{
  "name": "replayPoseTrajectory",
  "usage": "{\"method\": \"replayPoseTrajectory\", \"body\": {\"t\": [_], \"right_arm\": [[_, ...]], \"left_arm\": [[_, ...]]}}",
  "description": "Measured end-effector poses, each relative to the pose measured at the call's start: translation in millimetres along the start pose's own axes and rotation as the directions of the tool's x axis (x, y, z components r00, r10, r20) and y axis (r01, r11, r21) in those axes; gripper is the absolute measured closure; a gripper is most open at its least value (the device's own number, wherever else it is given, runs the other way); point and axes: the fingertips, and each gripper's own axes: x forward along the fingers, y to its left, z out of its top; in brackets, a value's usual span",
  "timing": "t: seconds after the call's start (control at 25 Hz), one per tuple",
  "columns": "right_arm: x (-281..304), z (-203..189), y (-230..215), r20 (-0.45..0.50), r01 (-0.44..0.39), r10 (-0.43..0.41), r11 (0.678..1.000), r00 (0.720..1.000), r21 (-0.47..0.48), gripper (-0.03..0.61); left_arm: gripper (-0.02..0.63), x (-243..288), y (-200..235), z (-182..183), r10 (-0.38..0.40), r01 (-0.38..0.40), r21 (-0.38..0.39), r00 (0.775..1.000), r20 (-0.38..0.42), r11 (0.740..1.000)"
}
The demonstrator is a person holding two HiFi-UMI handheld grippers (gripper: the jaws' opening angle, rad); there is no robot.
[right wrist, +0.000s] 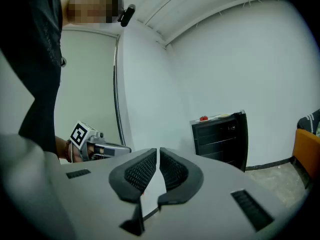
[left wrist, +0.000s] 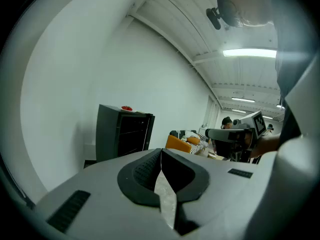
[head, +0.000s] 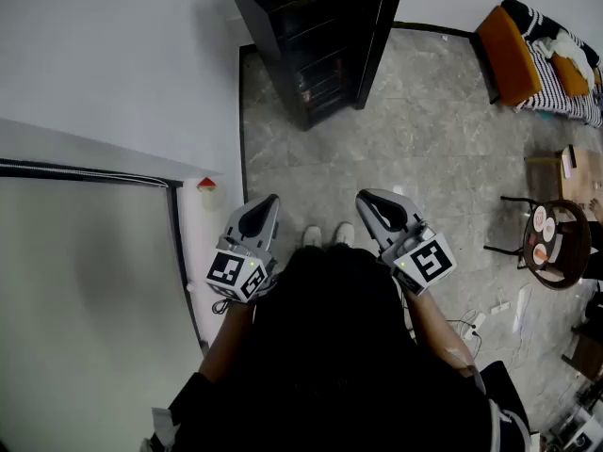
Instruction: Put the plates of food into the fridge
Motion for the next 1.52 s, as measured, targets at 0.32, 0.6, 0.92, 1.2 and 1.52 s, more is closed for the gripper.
{"method": "replayPoseTrajectory", "body": {"t": [0.32,0.6,0.92,1.2,1.52], "right_arm": [[-15.9,-11.2,-17.0,-0.038,0.048,-0.049,0.999,0.998,-0.026,0.541],[-30.4,-21.0,-49.4,-0.024,0.052,-0.051,0.998,0.998,0.047,0.541],[-50.5,-35.8,-84.4,-0.031,0.055,-0.052,0.990,0.998,0.127,0.541],[-59.8,-46.1,-100.8,-0.050,0.025,-0.017,0.988,0.999,0.155,0.543],[-51.2,-46.7,-106.2,-0.064,0.019,-0.006,0.979,0.998,0.204,0.542]], "left_arm": [[0.591,11.5,-11.8,1.0,-0.011,0.011,-0.001,1.000,-0.007,1.000],[0.591,24.3,-27.5,4.5,0.018,-0.018,0.002,0.999,-0.028,1.000],[0.592,32.4,-43.7,3.8,0.069,-0.069,-0.012,0.998,-0.012,0.998],[0.592,50.0,-52.6,0.5,0.057,-0.057,-0.036,0.998,-0.002,0.998],[0.592,64.0,-49.7,4.7,0.048,-0.048,-0.041,0.999,0.004,0.998]]}}
